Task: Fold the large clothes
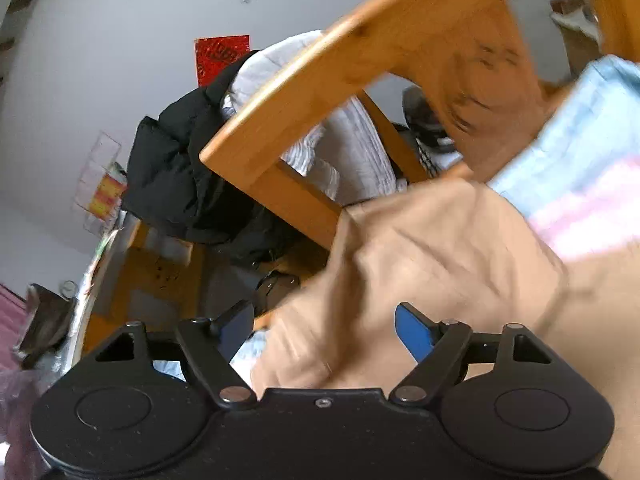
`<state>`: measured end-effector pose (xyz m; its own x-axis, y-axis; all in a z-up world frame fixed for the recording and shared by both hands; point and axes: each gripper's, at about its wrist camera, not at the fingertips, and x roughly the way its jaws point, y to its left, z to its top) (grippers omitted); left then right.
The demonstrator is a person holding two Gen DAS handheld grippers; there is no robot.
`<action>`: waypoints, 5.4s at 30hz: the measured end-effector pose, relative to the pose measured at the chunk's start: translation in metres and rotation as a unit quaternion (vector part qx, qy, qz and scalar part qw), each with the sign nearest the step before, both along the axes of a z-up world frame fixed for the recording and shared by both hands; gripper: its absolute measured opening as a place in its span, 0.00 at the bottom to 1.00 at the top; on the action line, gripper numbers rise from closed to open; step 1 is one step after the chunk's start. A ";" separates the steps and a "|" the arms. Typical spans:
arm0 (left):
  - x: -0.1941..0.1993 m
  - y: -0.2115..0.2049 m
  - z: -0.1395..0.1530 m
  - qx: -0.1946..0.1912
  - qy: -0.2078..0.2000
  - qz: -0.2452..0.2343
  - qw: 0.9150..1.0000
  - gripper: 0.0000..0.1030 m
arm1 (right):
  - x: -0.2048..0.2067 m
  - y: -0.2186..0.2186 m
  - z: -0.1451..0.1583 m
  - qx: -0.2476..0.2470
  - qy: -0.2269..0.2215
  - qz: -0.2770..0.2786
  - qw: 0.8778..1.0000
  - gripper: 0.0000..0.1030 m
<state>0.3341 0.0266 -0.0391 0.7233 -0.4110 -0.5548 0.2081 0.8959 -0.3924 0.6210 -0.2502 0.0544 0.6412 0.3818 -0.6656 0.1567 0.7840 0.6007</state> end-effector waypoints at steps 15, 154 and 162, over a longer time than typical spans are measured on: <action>0.047 -0.014 0.001 -0.050 -0.050 -0.038 0.997 0.47 | 0.008 0.020 -0.014 -0.034 0.007 0.023 0.999 0.00; -0.257 -0.052 -0.011 0.279 0.009 -0.085 0.957 0.99 | -0.504 -0.017 -0.148 -0.485 -0.203 0.406 0.748 0.83; -0.261 -0.065 -0.009 0.297 -0.017 -0.119 0.947 0.99 | -0.507 -0.019 -0.126 -0.433 -0.262 0.405 0.762 0.19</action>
<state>0.0728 -0.0388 -0.0479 0.6704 -0.1881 -0.7177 0.4360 0.8825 0.1760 0.1143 -0.2695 -0.0713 0.6925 0.3571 -0.6268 -0.6725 0.6339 -0.3819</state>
